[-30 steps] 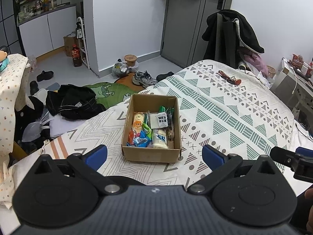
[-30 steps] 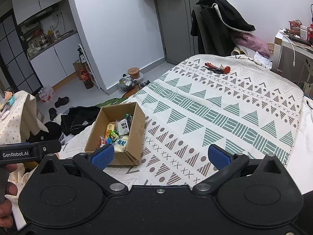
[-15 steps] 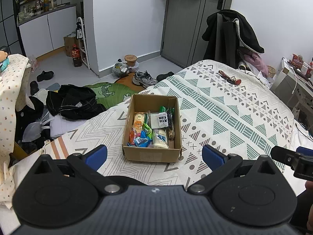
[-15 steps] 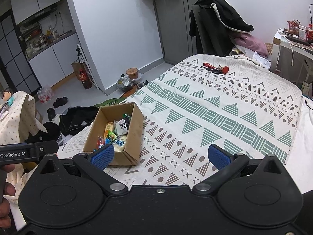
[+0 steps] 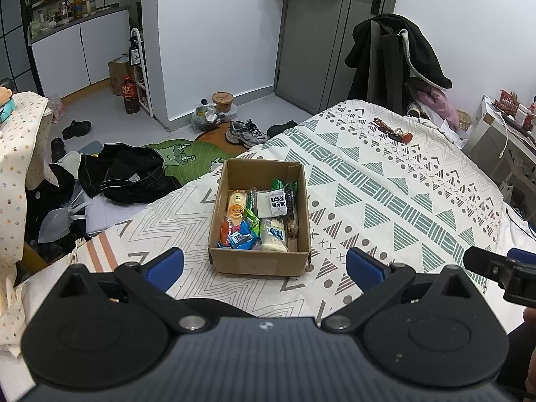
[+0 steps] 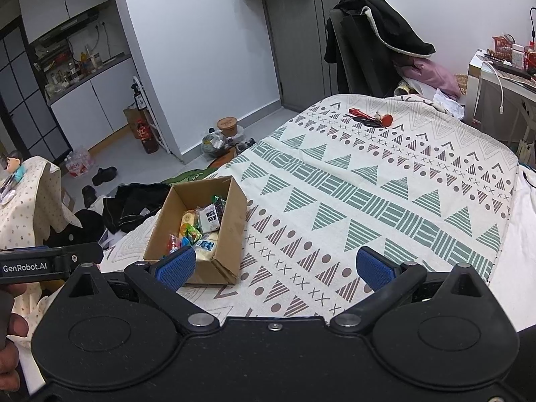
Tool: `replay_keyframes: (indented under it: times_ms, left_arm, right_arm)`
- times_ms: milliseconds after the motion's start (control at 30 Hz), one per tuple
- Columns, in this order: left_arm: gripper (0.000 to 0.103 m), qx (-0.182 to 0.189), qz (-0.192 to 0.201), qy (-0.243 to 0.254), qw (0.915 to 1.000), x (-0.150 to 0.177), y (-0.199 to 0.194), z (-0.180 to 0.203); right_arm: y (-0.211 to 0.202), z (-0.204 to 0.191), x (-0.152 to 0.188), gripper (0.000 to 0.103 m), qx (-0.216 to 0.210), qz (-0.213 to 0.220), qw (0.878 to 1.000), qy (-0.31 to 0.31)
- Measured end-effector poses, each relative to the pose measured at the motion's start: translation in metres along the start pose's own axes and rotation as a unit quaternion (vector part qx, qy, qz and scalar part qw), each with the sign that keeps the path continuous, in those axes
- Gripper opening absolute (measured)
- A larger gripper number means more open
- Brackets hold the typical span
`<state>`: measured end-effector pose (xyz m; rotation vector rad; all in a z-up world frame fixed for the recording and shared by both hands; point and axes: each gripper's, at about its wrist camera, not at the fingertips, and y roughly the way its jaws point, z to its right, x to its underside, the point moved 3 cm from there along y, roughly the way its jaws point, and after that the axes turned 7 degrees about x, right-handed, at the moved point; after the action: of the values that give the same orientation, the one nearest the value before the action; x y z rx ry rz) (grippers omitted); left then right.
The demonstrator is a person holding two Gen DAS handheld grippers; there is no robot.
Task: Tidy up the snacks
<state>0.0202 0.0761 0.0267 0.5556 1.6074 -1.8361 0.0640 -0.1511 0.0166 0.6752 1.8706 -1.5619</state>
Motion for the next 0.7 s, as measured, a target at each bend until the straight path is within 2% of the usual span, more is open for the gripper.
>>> replay_keyframes:
  times_ms: [700]
  left_arm:
    - [0.102, -0.004, -0.006, 0.000, 1.0000, 0.0053, 0.0038, -0.0006]
  right_arm:
    - [0.0005, 0.0008, -0.0005, 0.103, 0.001, -0.004, 1.000, 0.005]
